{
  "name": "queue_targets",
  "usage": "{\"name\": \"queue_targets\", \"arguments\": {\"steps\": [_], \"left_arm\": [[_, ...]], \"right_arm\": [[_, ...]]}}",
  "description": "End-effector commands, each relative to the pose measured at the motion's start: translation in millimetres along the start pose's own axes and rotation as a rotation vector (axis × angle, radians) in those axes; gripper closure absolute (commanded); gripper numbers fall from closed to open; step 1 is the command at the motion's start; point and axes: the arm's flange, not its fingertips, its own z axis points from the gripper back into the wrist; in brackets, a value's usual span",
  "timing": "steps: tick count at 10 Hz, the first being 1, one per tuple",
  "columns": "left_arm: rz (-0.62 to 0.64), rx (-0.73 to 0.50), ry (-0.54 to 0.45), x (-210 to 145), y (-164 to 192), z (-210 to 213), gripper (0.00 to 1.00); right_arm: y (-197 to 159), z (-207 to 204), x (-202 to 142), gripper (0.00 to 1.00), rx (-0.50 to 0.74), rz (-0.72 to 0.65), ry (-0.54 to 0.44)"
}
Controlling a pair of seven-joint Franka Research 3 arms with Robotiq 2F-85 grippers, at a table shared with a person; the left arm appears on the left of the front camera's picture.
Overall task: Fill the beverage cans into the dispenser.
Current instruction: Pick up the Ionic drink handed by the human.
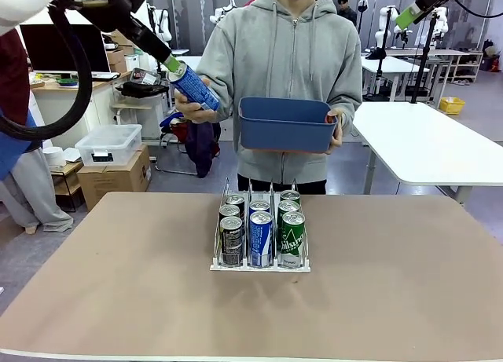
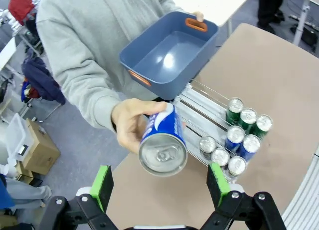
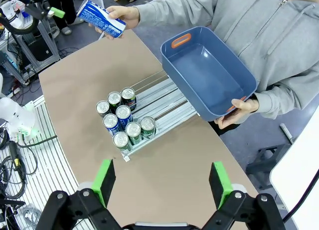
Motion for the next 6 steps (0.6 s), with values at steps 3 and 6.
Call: {"name": "queue_targets", "arguments": {"steps": [3,6], "left_arm": [[0.024,0.034,0.025,-7.7,-4.5,-34.3,0.0],[0.046,0.031,0.01,-10.8,2.1,-55.1,0.0]], "right_arm": [[1.0,0.7,-2.5,0.0,0.001,0.004,0.005],[1.0,0.7,-2.5,0.0,0.001,0.004,0.005]]}}
